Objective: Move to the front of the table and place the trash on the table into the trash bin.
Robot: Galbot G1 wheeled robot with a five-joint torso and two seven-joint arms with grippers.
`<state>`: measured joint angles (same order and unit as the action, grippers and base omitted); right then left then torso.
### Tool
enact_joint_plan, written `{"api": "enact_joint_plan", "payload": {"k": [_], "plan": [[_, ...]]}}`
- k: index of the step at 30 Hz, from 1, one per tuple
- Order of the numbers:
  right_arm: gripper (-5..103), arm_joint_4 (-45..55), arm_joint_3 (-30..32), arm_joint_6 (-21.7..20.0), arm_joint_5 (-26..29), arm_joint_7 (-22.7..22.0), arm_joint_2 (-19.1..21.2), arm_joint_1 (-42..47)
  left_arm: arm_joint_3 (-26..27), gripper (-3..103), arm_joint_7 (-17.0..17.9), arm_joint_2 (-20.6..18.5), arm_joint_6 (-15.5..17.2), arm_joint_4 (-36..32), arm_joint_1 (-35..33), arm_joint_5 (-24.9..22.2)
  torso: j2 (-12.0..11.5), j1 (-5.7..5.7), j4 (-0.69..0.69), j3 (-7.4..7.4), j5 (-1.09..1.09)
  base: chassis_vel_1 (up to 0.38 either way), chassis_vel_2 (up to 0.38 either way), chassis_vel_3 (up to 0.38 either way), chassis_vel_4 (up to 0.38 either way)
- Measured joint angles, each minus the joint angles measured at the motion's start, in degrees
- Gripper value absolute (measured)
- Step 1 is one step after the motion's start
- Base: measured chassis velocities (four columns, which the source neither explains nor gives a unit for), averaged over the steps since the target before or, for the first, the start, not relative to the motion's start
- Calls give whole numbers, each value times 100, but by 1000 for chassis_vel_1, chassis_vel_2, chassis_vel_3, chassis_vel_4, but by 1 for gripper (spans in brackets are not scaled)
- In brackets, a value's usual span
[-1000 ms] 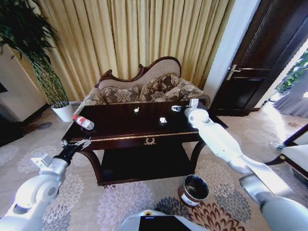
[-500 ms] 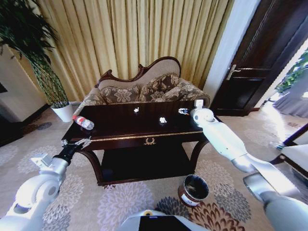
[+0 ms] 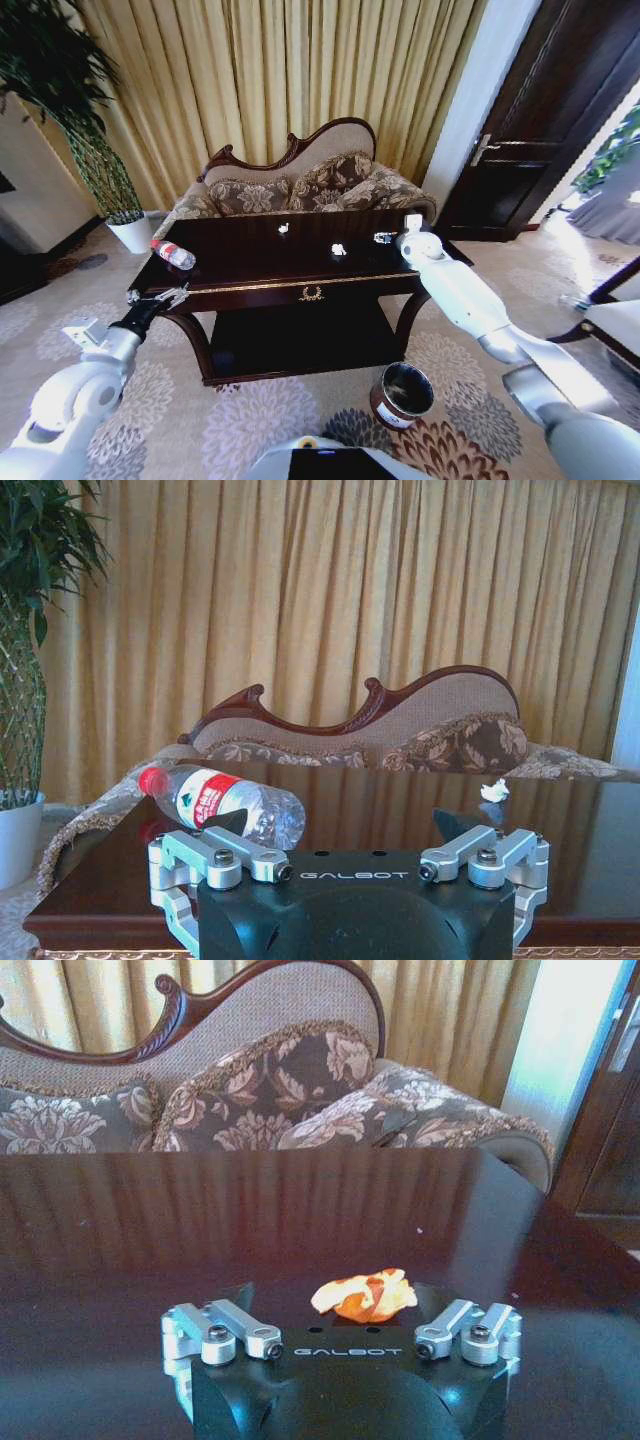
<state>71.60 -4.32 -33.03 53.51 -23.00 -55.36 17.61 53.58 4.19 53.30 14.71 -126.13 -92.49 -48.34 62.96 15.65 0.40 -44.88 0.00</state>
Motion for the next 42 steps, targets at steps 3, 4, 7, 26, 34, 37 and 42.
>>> {"api": "enact_joint_plan", "payload": {"k": [3, 4, 7, 26, 34, 37, 42], "plan": [[77, 15, -11, 54, -44, 0, 15, 0, -13, 100, -9, 8, -10, 27, 9, 20, 0, 0, 0, 0, -1, 0, 0, 0, 0], [71, 23, -13, 58, -46, 0, 21, 0, -21, 100, -12, 11, -12, 35, 15, 25, 0, 0, 0, 0, -1, 0, 0, 0, 0], [61, 42, -16, 71, -82, -1, 39, 25, -49, 100, -19, 17, -14, 48, 36, 35, 0, 0, 0, 0, -1, 0, 0, 0, 0], [1, 103, 0, 152, -198, 54, 107, 250, -99, 100, -43, -15, -15, 123, 153, 37, 0, 0, 1, 0, 0, 0, 0, 0, 0], [1, 230, -31, 272, -193, -75, 77, 251, -100, 100, -67, -7, -24, 141, 150, 44, 0, 0, 0, 0, 0, 0, 0, 0, 0], [1, 391, -26, 352, -194, -145, 96, 254, -101, 100, -69, -3, -25, 141, 160, 43, 0, 0, 0, 0, 0, 0, 0, 0, 0], [1, 1022, 124, 454, -181, -240, 295, 403, -109, 100, -69, 62, -27, 114, 162, 43, 0, 0, -2, 0, -1, 0, 0, 0, 0]]}}
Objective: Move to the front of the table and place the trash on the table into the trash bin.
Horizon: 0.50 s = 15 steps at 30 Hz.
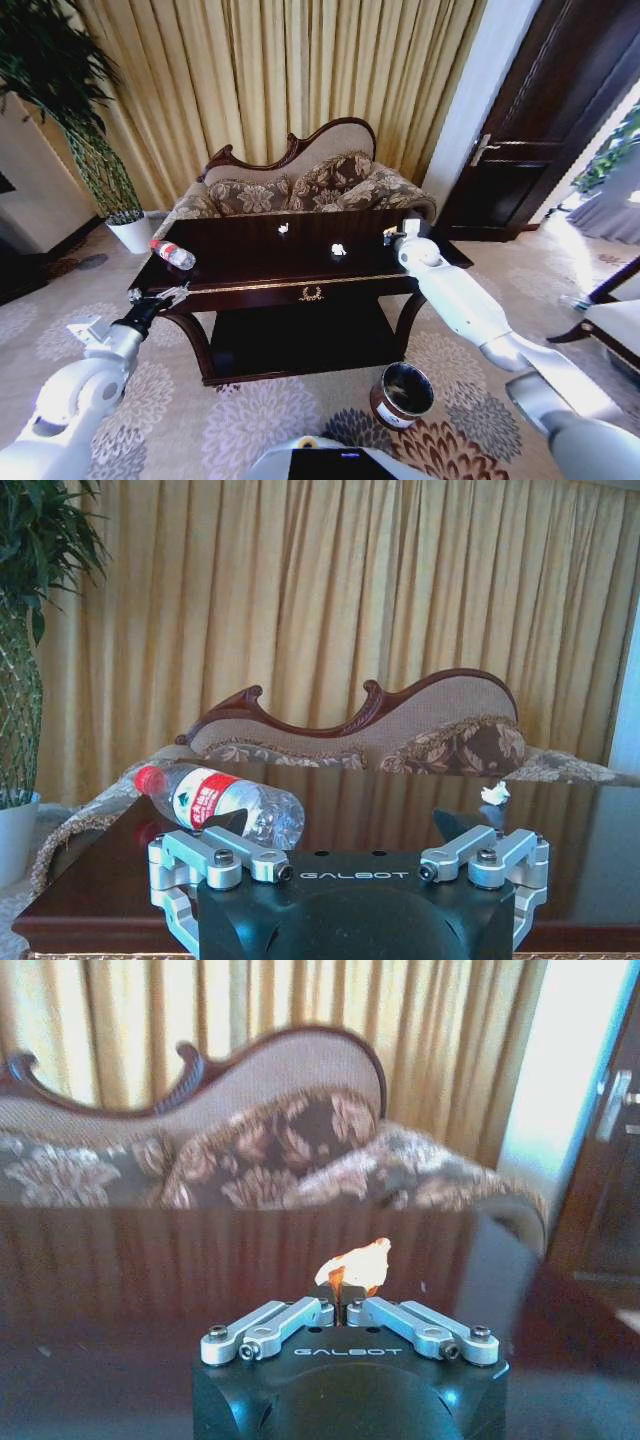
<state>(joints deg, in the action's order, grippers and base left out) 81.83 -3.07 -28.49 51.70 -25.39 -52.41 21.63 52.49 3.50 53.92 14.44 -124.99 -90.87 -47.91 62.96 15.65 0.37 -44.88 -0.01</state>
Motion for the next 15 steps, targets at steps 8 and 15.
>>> {"api": "enact_joint_plan", "payload": {"k": [8, 15], "plan": [[1, 1871, 748, 651, -39, 13, 680, 1367, -87, 100, 25, -21, 7, 66, 254, -83, 0, -1, 2, 1, 1, 0, 0, 0, 0], [1, 3036, 1801, 825, -235, 38, 1014, 3003, -61, 100, 35, -205, 54, 123, 461, -305, 1, -1, 7, 1, 3, 0, 0, 0, 0]]}}
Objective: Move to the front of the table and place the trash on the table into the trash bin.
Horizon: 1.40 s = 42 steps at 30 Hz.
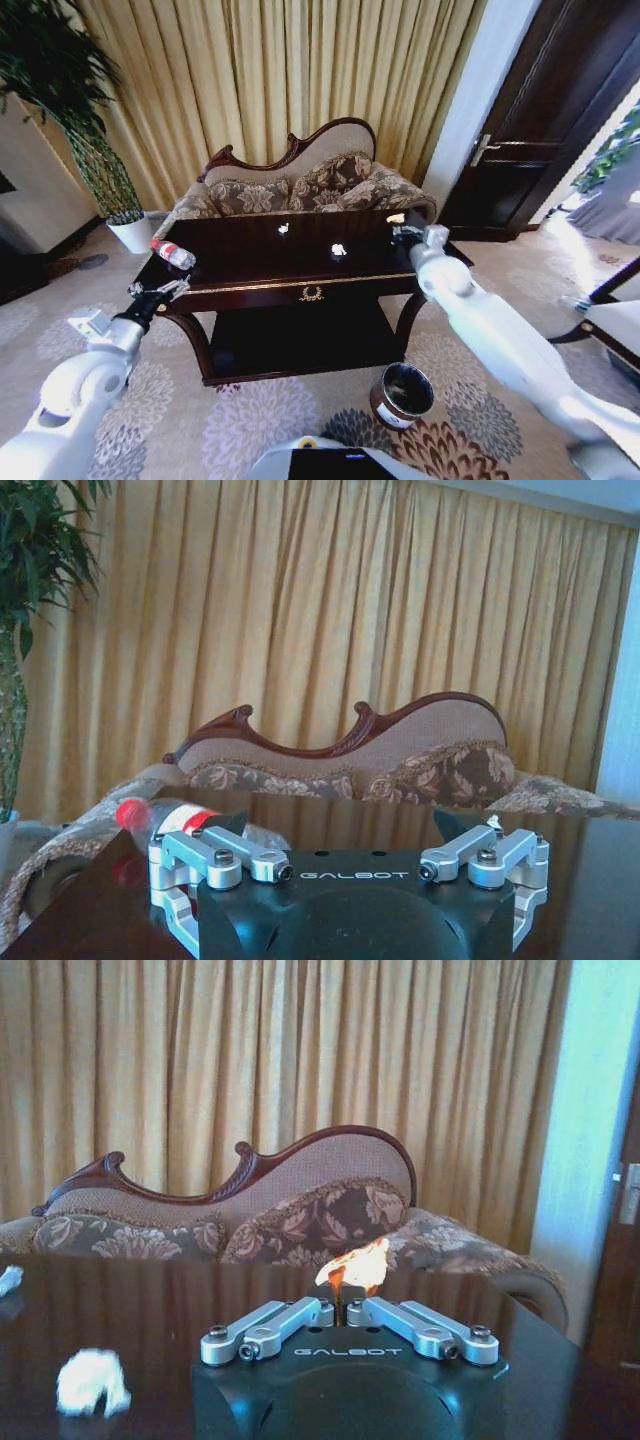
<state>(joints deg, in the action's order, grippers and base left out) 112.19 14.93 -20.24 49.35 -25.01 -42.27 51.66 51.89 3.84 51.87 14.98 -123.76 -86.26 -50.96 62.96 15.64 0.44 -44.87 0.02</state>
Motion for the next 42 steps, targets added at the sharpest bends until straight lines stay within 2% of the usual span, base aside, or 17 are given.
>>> {"api": "enact_joint_plan", "payload": {"k": [4, 9, 23, 36, 42], "plan": [[1, 351, 481, 35, 12, -27, 71, 536, -3, 100, 5, -62, 21, 32, 114, -84, 0, 0, -4, 0, -2, 0, 0, 0, 0], [1, 604, 715, 1, 103, -76, 96, 766, -5, 100, 9, -85, 44, 34, 141, -137, 0, 0, -5, 0, -3, 0, 0, 0, 0], [1, 676, 855, -20, 28, -15, -34, 1028, 11, 100, 8, -134, 45, 54, 145, -165, -1, 3, -4, -2, -2, 29, -19, -25, 26], [1, 620, 902, 1, -56, 97, -76, 1103, -31, 100, -18, -85, 49, 69, 140, -121, 1, -3, -3, 1, 0, 195, -204, -179, 190], [1, 556, 830, 27, -195, 116, -144, 1179, -57, 100, -20, -59, 52, 59, 127, -98, 1, -3, -6, 0, -3, 152, -136, -112, 158]]}}
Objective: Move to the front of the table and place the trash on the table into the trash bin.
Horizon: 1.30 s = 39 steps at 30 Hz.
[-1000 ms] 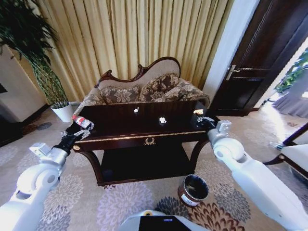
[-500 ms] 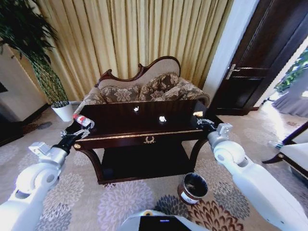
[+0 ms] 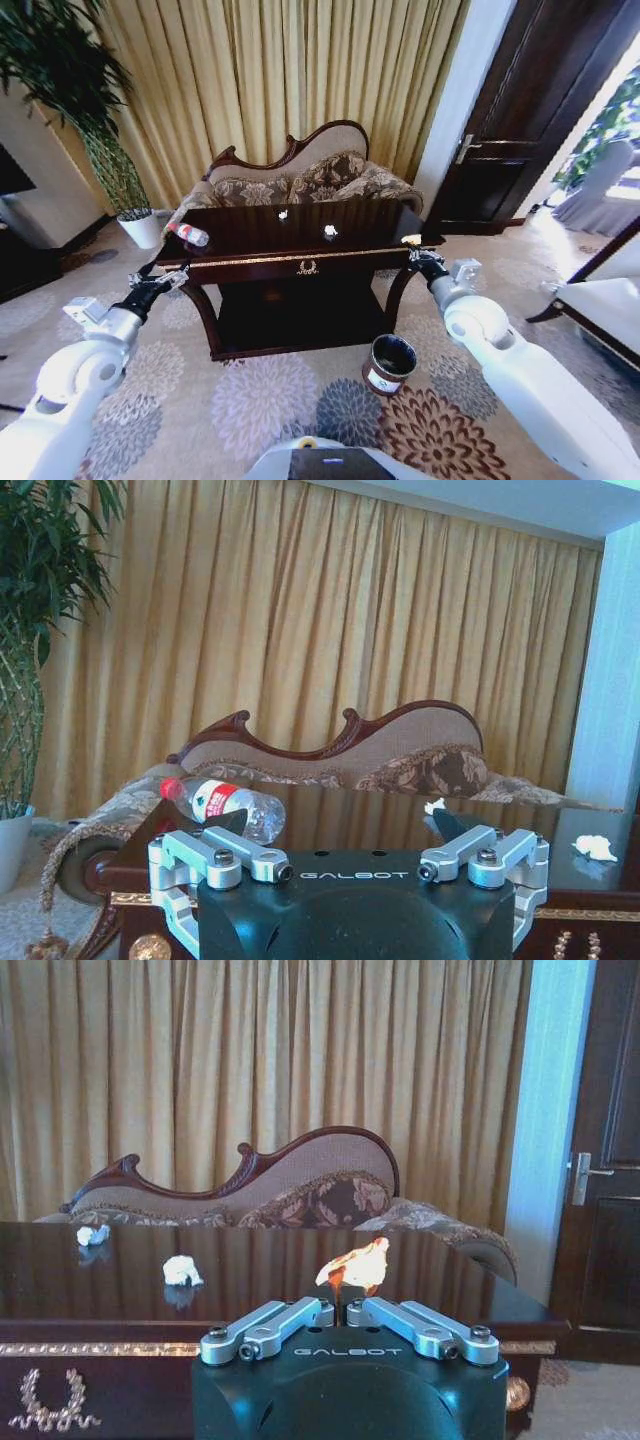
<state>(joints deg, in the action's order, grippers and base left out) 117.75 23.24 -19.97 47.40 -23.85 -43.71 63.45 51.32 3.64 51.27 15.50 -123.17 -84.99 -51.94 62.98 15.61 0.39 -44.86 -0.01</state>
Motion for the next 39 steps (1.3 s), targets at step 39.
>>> {"api": "enact_joint_plan", "payload": {"k": [39], "plan": [[24, -4201, -230, 262, -2580, 629, -2170, 104, 139, 100, -88, 343, -107, -182, -432, 222, -2, 4, 2, -1, 1, 2, -3, -3, 2]]}}
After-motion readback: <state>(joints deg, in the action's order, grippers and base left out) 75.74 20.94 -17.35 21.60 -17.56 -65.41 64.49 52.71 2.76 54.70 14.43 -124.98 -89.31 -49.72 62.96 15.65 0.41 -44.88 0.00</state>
